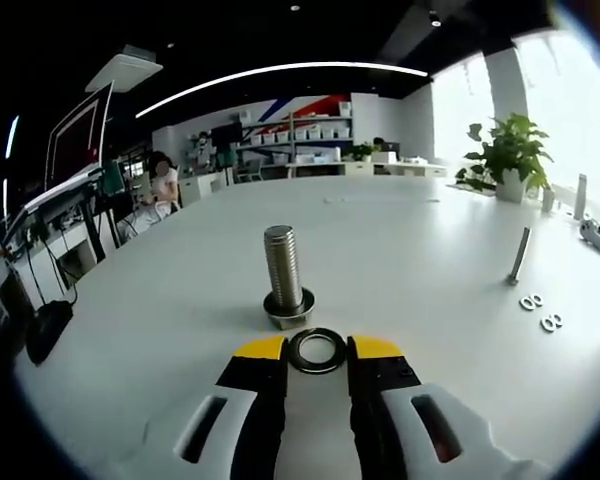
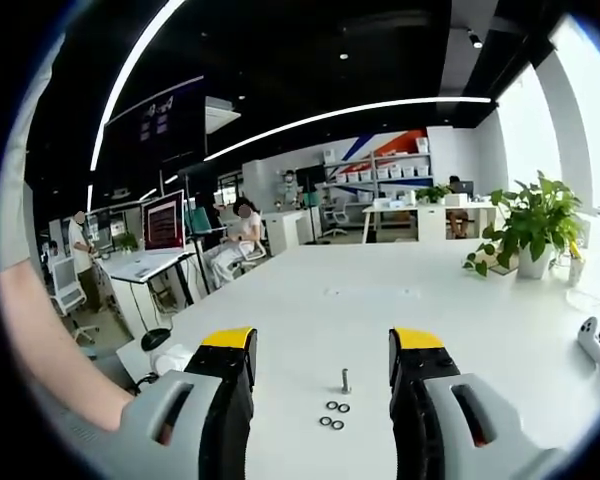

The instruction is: Place the washer onto the threaded stud by aligning its center hole with the stud, sliding it down to the base, and recovering from edge contact or off-axis alignment until the washer reaches the visible bottom stop.

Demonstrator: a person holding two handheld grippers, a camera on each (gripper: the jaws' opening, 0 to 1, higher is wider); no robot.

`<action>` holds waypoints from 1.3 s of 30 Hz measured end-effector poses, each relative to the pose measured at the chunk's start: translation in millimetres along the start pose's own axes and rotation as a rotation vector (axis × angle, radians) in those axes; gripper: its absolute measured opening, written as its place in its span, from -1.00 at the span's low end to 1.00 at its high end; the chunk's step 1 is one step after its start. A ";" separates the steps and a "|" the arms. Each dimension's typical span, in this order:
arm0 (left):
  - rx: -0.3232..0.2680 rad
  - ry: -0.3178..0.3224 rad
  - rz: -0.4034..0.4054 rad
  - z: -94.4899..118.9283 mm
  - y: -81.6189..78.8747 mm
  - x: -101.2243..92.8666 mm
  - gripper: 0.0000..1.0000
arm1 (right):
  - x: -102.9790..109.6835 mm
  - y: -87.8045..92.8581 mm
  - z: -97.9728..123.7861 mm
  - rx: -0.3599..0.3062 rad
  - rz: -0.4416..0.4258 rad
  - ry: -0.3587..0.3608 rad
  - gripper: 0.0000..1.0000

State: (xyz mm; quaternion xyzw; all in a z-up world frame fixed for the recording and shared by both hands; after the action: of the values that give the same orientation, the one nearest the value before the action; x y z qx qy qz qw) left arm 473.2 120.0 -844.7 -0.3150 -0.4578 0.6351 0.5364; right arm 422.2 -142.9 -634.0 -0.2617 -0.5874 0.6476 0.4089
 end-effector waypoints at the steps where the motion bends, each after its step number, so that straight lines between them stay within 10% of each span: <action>1: 0.001 0.000 0.009 -0.2 0.4 0.6 -0.55 | 0.0 0.3 0.2 0.001 0.001 0.001 0.12; 39: 0.007 0.025 0.000 -6.8 -1.8 -5.9 -0.58 | -1.3 0.9 0.6 0.002 -0.008 0.003 0.10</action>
State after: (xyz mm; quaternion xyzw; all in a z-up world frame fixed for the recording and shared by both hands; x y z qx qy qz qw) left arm 481.3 115.9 -846.2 -0.3210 -0.4489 0.6329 0.5430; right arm 422.2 -144.3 -635.0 -0.2599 -0.5871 0.6461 0.4128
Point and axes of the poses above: the point that each gripper's makers call its tool centre point, and the gripper's own axes: z roughly backward along the fingers, x roughly to its left, y roughly out of its underside, the point moved 1 cm from there along z, roughly backward along the fingers, and after that the axes turned 9 degrees about -y, right-handed, at the moved point
